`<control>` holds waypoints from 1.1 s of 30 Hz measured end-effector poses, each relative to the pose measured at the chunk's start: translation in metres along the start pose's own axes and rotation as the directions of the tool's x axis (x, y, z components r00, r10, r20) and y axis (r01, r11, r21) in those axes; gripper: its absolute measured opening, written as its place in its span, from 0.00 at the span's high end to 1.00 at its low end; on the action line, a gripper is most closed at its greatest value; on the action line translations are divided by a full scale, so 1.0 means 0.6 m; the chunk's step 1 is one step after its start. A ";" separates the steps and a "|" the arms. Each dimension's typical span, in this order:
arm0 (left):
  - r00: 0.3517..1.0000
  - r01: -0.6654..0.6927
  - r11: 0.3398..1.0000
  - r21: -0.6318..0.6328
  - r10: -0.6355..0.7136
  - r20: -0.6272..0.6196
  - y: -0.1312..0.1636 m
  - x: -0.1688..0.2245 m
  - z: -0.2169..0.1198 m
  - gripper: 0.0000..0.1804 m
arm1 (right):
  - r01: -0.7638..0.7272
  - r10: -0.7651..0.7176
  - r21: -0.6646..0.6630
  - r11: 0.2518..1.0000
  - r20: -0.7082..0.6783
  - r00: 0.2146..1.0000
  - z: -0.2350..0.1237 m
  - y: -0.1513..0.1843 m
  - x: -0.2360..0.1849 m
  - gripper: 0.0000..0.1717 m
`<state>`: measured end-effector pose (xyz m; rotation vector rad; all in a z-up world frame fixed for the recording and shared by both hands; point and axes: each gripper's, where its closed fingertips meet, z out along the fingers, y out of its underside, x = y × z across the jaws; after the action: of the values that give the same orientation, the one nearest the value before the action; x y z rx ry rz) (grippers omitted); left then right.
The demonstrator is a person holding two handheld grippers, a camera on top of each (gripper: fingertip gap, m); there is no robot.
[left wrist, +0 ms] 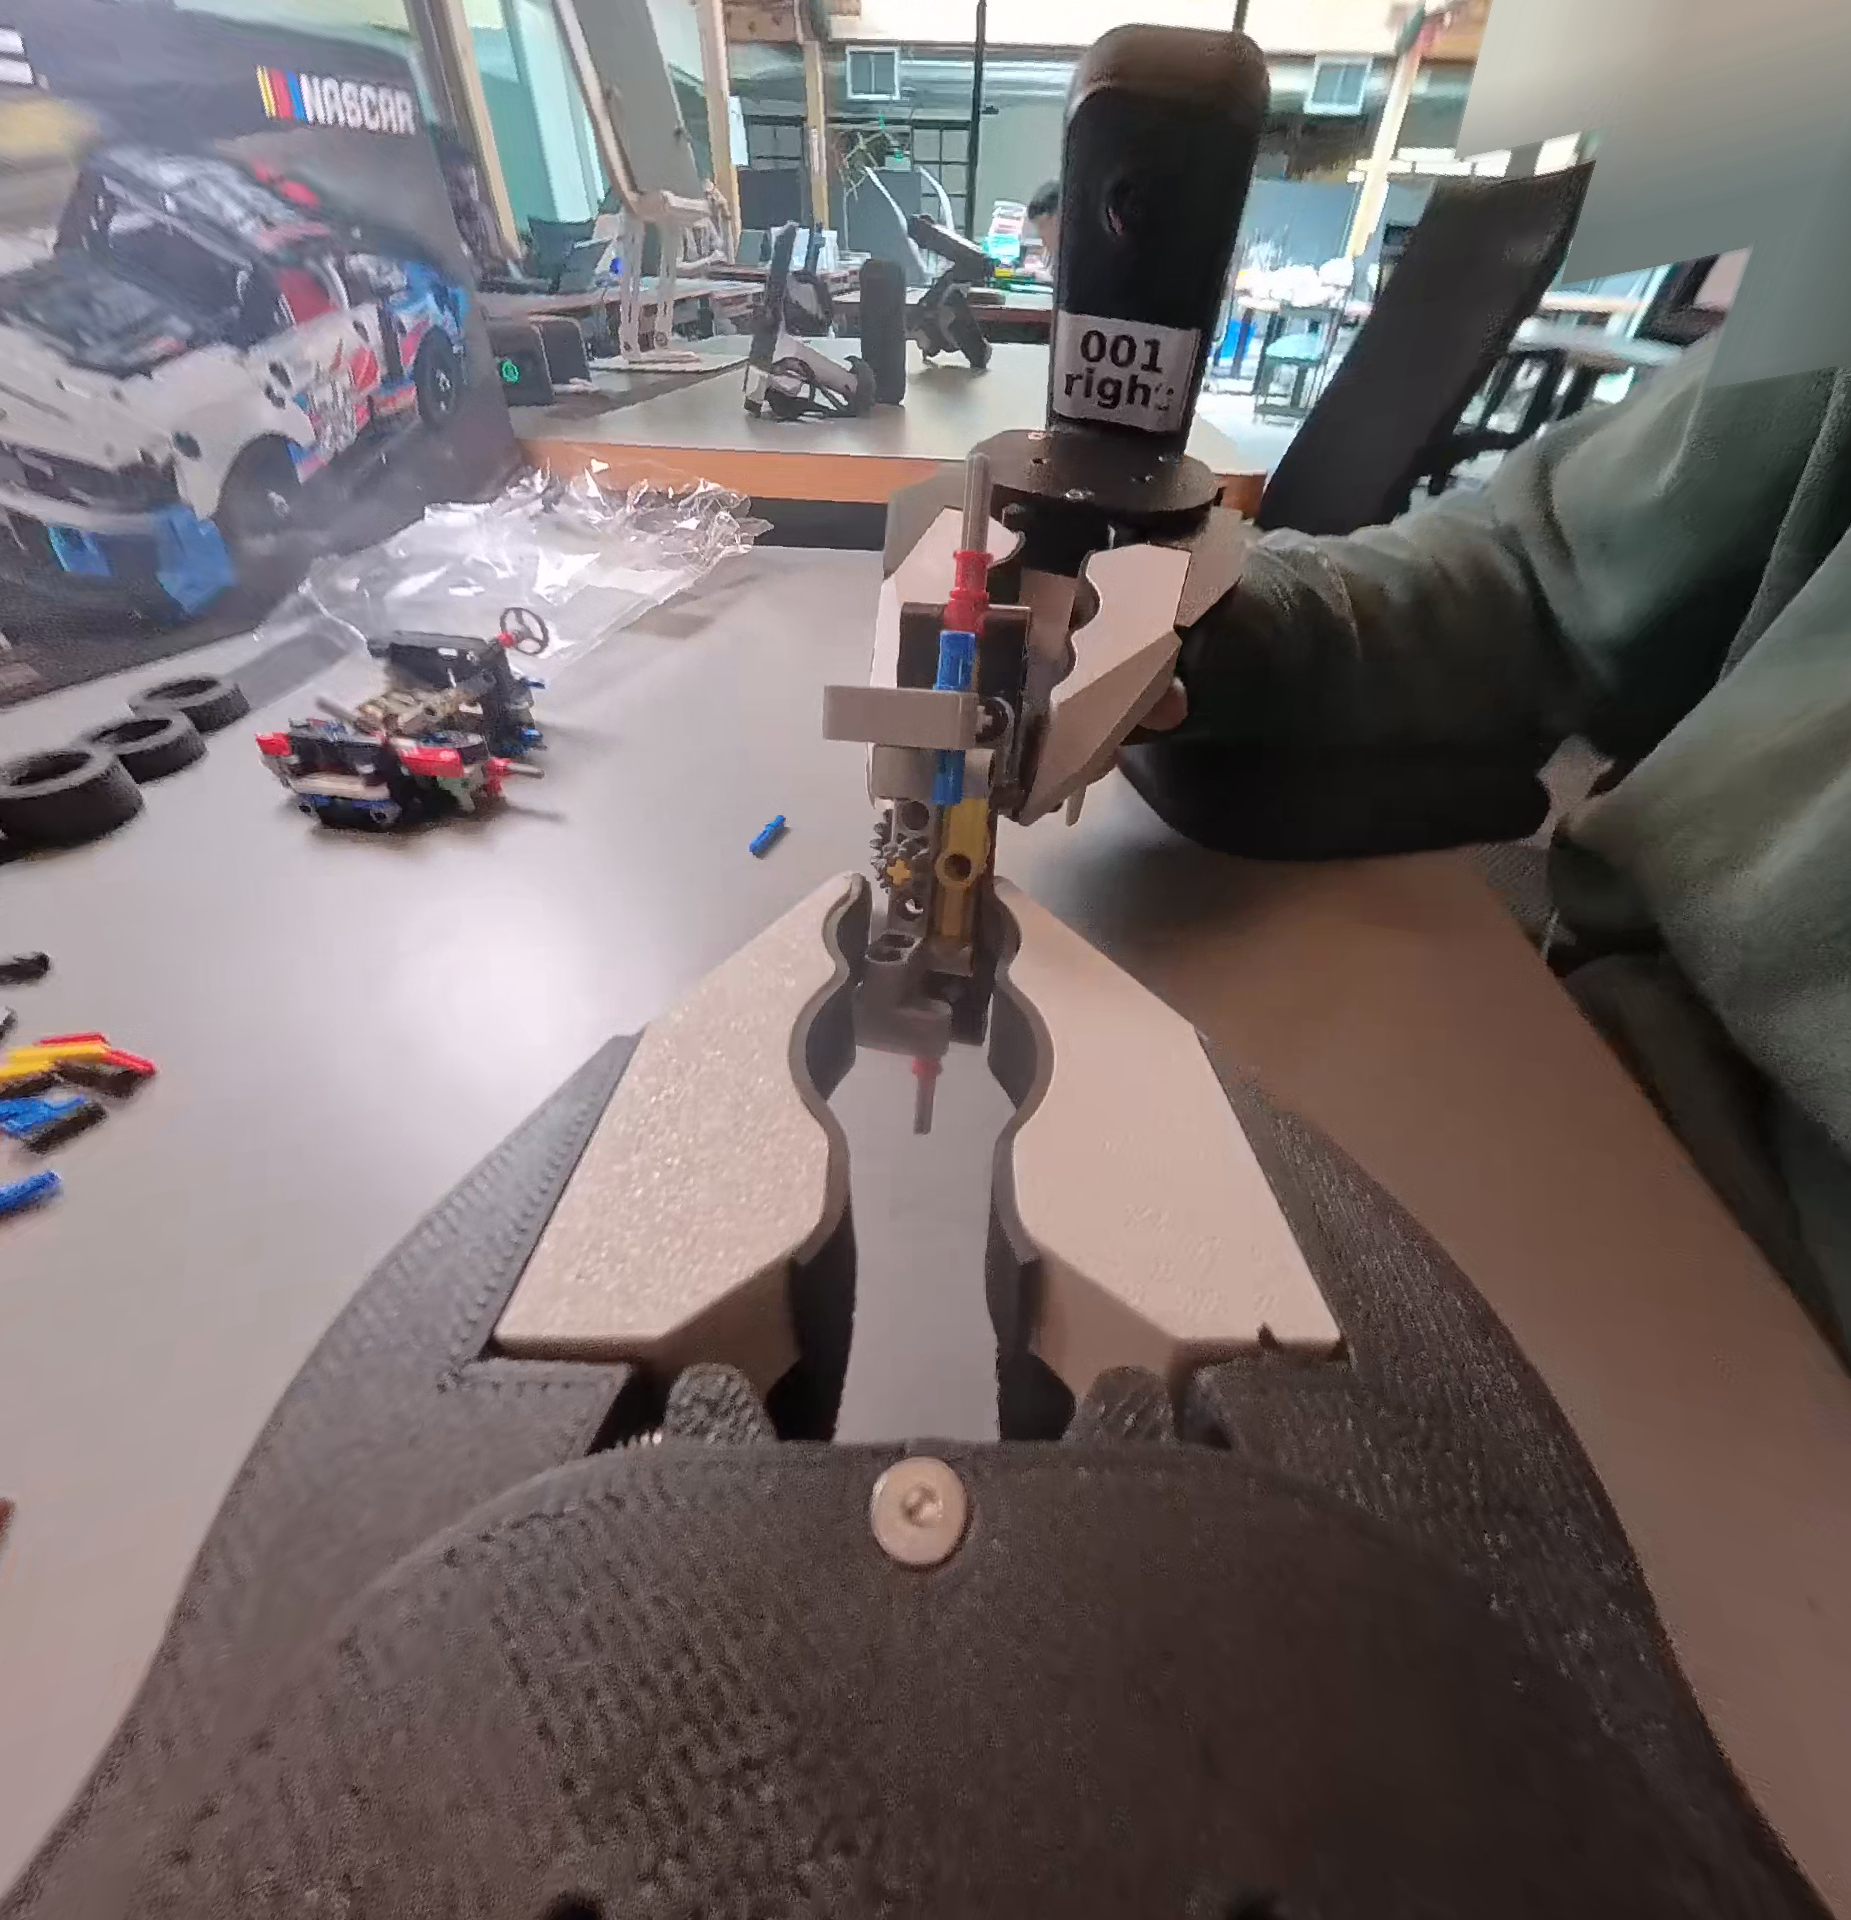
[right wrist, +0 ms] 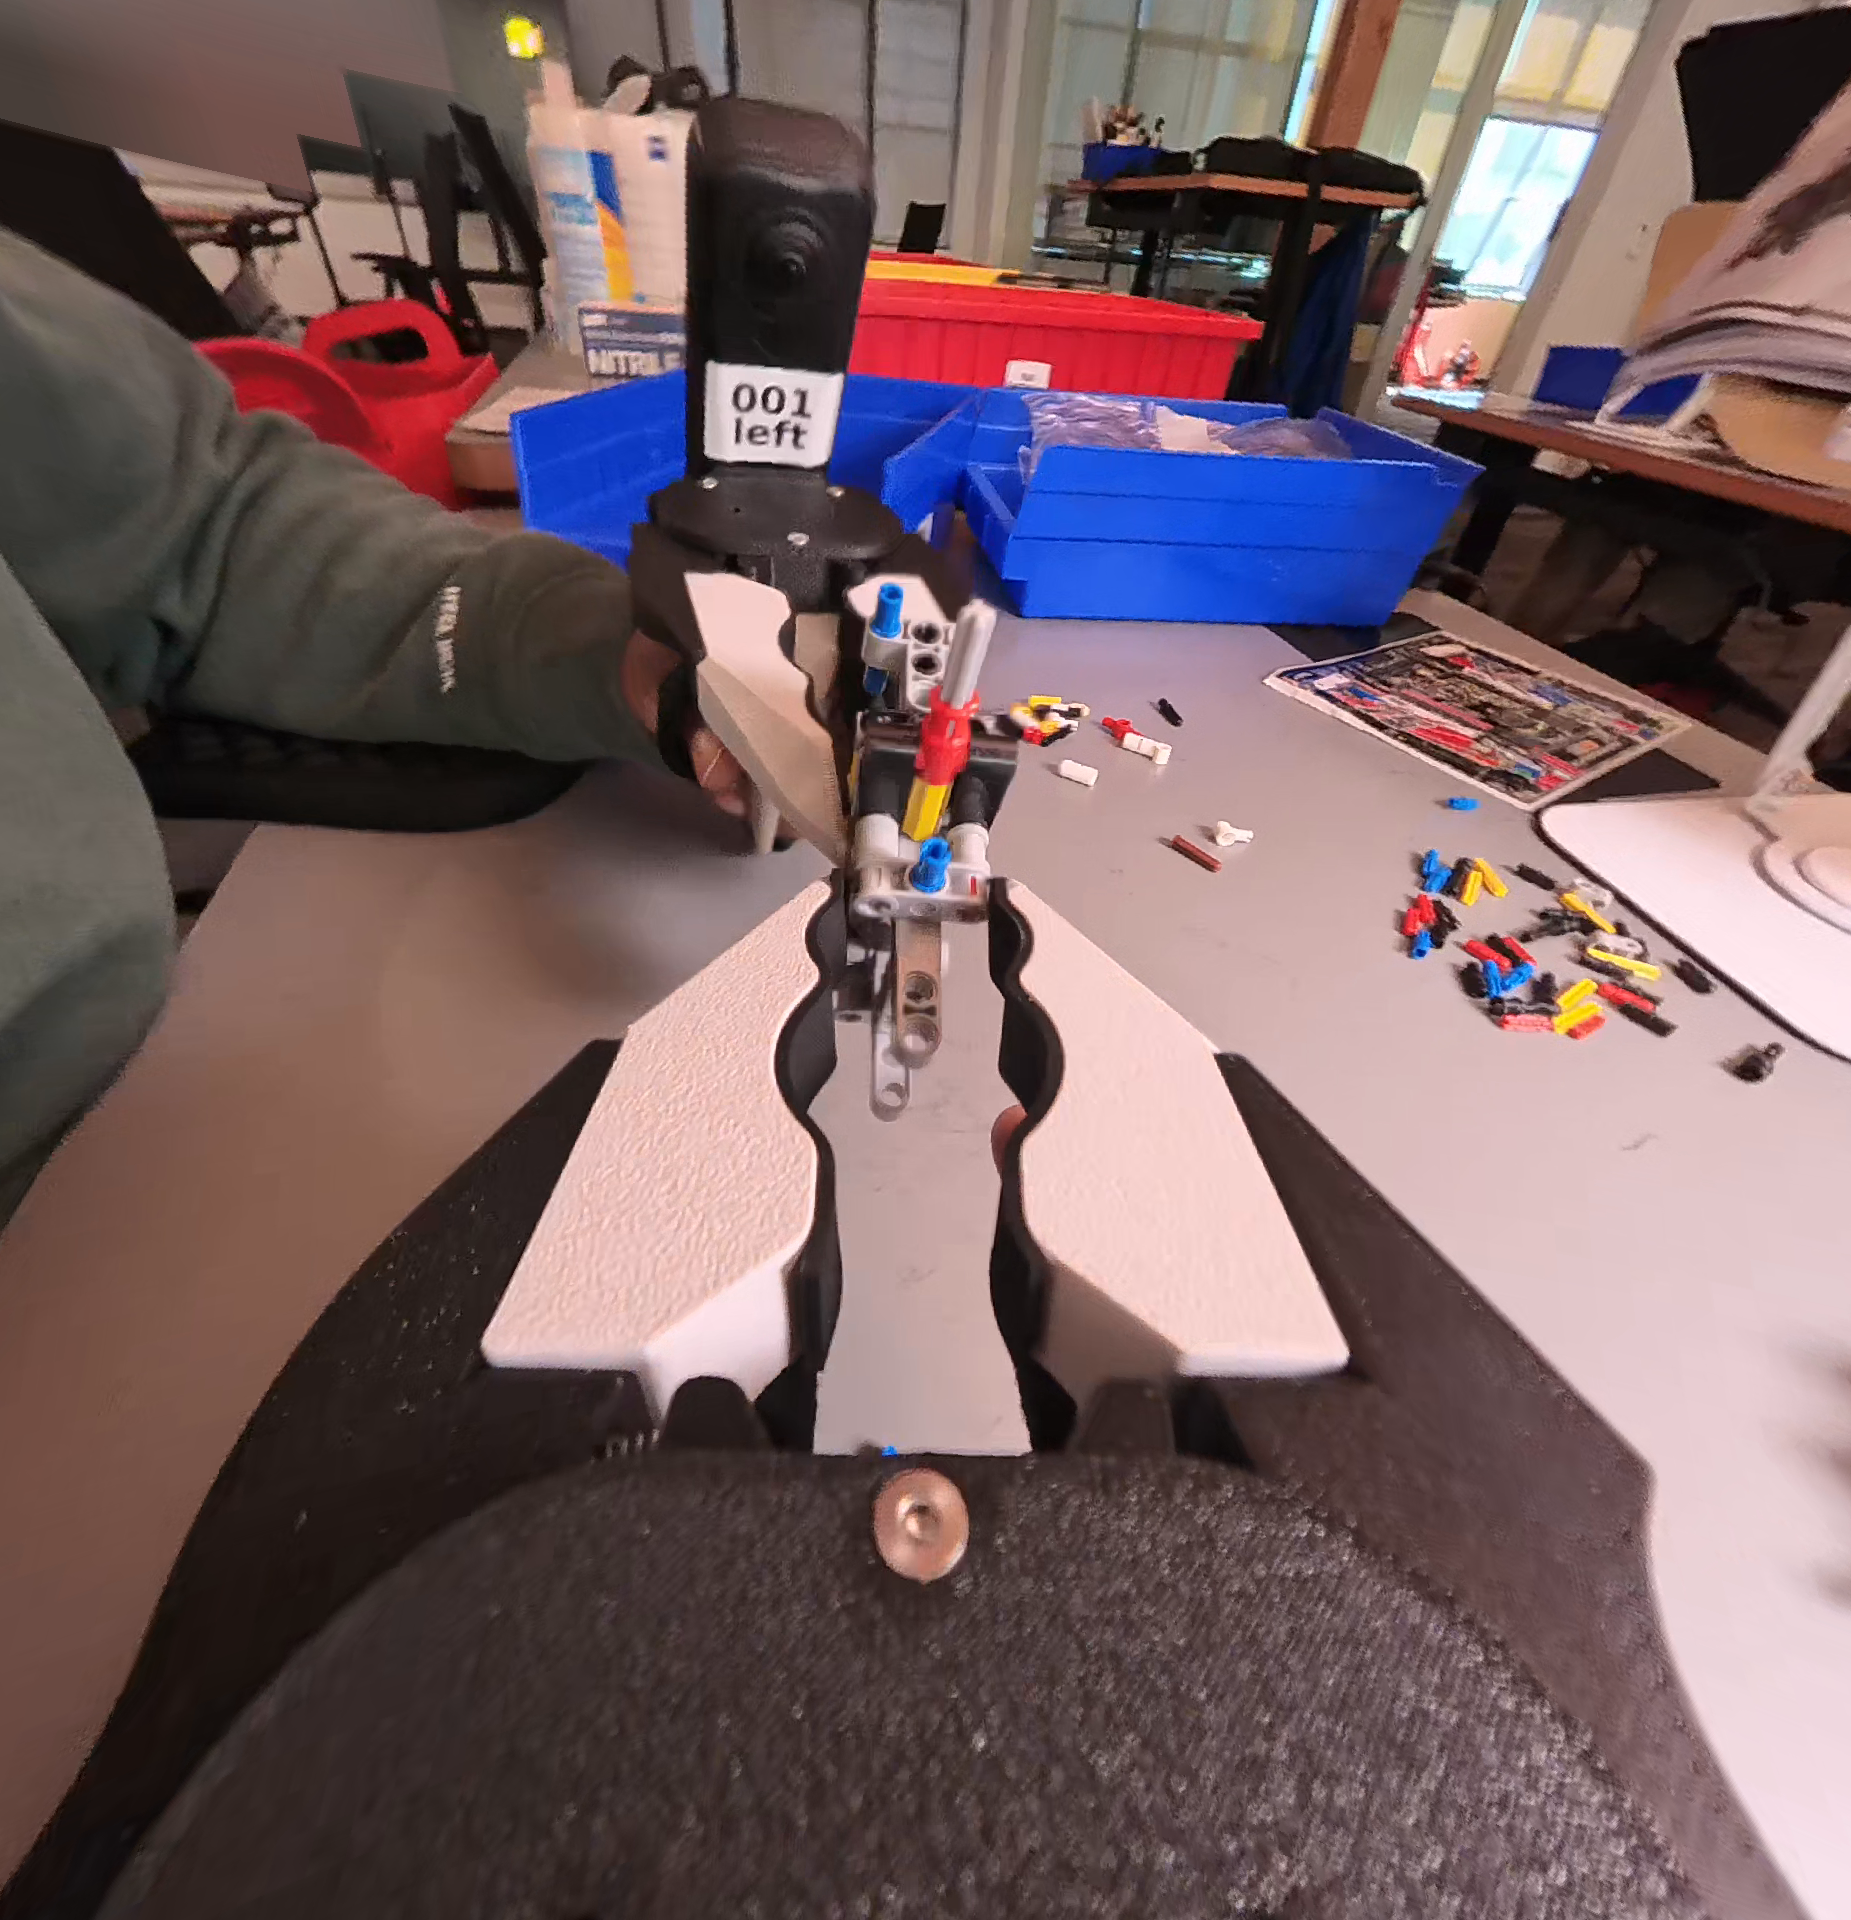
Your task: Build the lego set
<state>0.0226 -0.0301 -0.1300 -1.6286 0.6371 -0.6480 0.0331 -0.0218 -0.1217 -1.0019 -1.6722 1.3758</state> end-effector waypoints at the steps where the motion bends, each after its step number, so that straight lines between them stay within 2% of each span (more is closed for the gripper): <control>1: 0.998 0.064 0.998 -0.002 -0.064 0.003 0.001 -0.005 0.001 0.90 | -0.016 0.016 0.006 1.000 -0.020 1.000 -0.002 -0.001 0.008 0.85; 3: 0.980 0.199 0.980 -0.028 -0.198 0.026 0.013 -0.018 0.003 0.90 | -0.051 0.054 0.045 0.998 -0.060 0.997 -0.009 -0.010 0.026 0.83; 5: 0.929 0.369 0.928 -0.049 -0.367 0.041 0.030 -0.032 0.002 0.91 | -0.087 0.095 0.076 0.993 -0.104 0.990 -0.017 -0.018 0.046 0.78; 7: 0.824 0.566 0.824 -0.022 -0.566 -0.003 0.035 -0.039 0.001 0.91 | -0.053 0.061 0.059 0.997 -0.142 0.988 -0.020 -0.015 0.057 0.74; 10: 0.661 0.750 0.661 0.030 -0.747 -0.070 0.034 -0.049 -0.003 0.91 | 0.137 -0.145 -0.058 0.989 -0.172 0.974 -0.010 0.007 0.049 0.69; 12: 0.577 0.817 0.574 0.057 -0.809 -0.109 0.031 -0.053 -0.004 0.91 | 0.279 -0.309 -0.183 0.943 -0.162 0.937 0.005 0.034 0.040 0.63; 15: 0.517 0.855 0.516 0.049 -0.843 -0.146 0.030 -0.048 -0.002 0.91 | 0.413 -0.473 -0.308 0.857 -0.153 0.868 0.020 0.063 0.039 0.60; 17: 0.498 0.866 0.498 0.038 -0.854 -0.153 0.032 -0.046 -0.001 0.91 | 0.451 -0.524 -0.328 0.830 -0.180 0.833 0.018 0.061 0.049 0.68; 19: 0.479 0.875 0.484 0.020 -0.860 -0.176 0.030 -0.040 0.000 0.91 | 0.437 -0.501 -0.310 0.844 -0.167 0.849 0.016 0.059 0.047 0.69; 22: 0.493 0.864 0.504 0.004 -0.844 -0.212 0.022 -0.031 0.000 0.90 | 0.333 -0.376 -0.259 0.907 -0.139 0.916 0.011 0.056 0.042 0.69; 25: 0.577 0.801 0.598 -0.008 -0.776 -0.257 0.000 -0.020 -0.007 0.78 | 0.094 -0.106 -0.186 0.978 -0.053 0.993 0.002 0.054 0.033 0.69; 29: 0.697 0.682 0.729 -0.050 -0.670 -0.258 -0.007 -0.009 -0.022 0.74 | -0.188 0.194 -0.147 0.971 0.028 0.981 -0.007 0.055 0.034 0.69; 33: 0.812 0.543 0.836 -0.087 -0.548 -0.200 0.006 -0.012 -0.035 0.75 | -0.324 0.334 -0.120 0.939 0.084 0.939 -0.012 0.048 0.034 0.69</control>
<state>0.0027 -0.0399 -0.1314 -1.7902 0.3182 -1.2595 0.0344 0.0033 -0.1473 -1.3406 -1.7216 1.5901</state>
